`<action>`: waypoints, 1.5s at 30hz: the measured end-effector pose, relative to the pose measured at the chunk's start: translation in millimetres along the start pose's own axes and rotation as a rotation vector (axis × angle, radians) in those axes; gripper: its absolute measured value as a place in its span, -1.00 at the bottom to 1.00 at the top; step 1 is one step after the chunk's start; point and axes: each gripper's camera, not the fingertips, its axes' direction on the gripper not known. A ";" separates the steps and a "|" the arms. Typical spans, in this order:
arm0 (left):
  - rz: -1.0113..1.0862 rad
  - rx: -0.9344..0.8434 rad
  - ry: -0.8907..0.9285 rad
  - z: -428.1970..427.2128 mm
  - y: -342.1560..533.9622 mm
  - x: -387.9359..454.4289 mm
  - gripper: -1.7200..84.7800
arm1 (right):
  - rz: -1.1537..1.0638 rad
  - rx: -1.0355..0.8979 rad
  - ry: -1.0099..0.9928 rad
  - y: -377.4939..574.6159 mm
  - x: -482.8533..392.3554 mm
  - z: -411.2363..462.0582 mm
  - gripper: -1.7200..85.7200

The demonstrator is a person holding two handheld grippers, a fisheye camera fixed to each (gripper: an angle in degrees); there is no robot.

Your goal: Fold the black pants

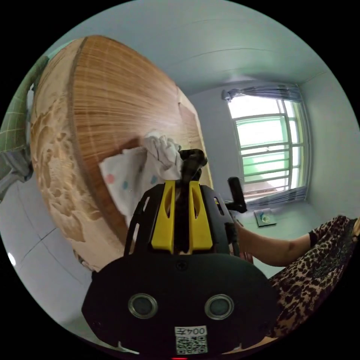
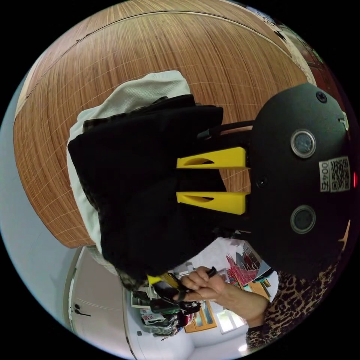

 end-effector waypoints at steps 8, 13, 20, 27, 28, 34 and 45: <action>-0.153 0.130 0.005 -28.2 0.5 61.1 -0.81 | -0.021 -0.007 0.101 75.2 -55.5 -60.2 -0.75; -0.228 0.114 -0.078 -93.7 -20.6 78.3 -0.86 | -0.003 -0.022 0.115 127.2 -91.8 -104.1 -0.74; -0.107 0.139 -0.105 -216.9 13.2 241.3 -0.95 | 0.107 0.114 -0.290 286.1 -126.0 -223.7 -0.78; 0.021 0.452 -0.546 -388.4 115.5 492.2 -0.96 | -0.136 0.223 -0.557 500.7 -245.1 -335.8 -0.95; 0.043 0.546 -0.619 -427.7 143.0 549.7 -0.96 | -0.197 0.222 -0.574 542.7 -273.4 -352.6 -0.96; 0.274 1.007 -1.099 -578.1 304.5 828.0 -0.96 | -0.399 0.130 -0.667 752.2 -414.2 -401.7 -0.98; 0.102 1.365 -0.796 -728.8 475.9 999.4 -0.95 | -0.801 -0.216 -0.670 1059.8 -693.7 -448.8 -0.98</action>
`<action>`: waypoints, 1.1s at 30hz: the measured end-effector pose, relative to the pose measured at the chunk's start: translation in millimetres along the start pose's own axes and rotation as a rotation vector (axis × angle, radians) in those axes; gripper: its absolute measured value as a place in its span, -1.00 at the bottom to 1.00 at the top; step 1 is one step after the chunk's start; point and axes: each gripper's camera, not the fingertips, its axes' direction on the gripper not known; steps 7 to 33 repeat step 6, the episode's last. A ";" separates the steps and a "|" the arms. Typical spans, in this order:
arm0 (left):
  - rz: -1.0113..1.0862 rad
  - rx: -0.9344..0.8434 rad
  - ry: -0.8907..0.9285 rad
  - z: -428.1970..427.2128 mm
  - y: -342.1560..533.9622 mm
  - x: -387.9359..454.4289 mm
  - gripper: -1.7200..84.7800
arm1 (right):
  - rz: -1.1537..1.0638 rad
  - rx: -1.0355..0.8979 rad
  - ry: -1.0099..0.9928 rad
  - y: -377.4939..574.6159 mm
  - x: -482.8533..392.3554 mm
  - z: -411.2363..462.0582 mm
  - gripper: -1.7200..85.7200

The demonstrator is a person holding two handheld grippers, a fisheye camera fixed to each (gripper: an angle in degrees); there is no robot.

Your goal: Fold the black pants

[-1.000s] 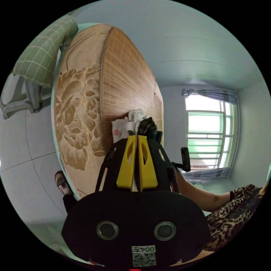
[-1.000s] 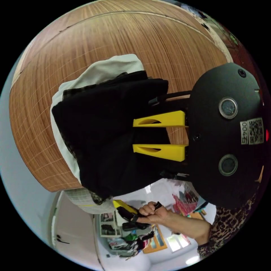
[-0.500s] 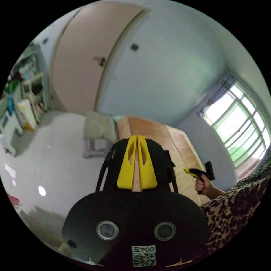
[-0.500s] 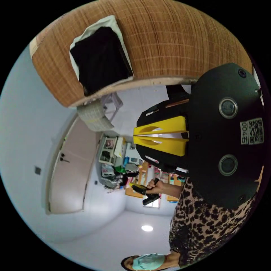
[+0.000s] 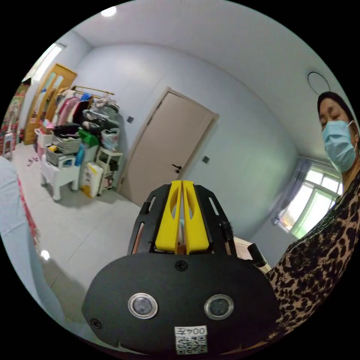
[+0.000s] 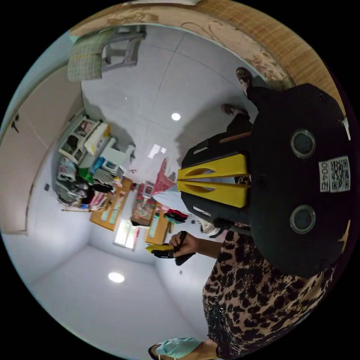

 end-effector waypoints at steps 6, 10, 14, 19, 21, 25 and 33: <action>0.034 0.024 -0.366 -112.6 -108.9 14.2 -0.93 | -0.227 -0.224 0.050 21.3 -211.2 160.0 -0.98; 0.034 0.024 -0.366 -112.6 -108.9 14.2 -0.93 | -0.227 -0.224 0.050 21.3 -211.2 160.0 -0.98; 0.034 0.024 -0.366 -112.6 -108.9 14.2 -0.93 | -0.227 -0.224 0.050 21.3 -211.2 160.0 -0.98; 0.034 0.024 -0.366 -112.6 -108.9 14.2 -0.93 | -0.227 -0.224 0.050 21.3 -211.2 160.0 -0.98; 0.034 0.024 -0.366 -112.6 -108.9 14.2 -0.93 | -0.227 -0.224 0.050 21.3 -211.2 160.0 -0.98; 0.034 0.024 -0.366 -112.6 -108.9 14.2 -0.93 | -0.227 -0.224 0.050 21.3 -211.2 160.0 -0.98; 0.034 0.024 -0.366 -112.6 -108.9 14.2 -0.93 | -0.227 -0.224 0.050 21.3 -211.2 160.0 -0.98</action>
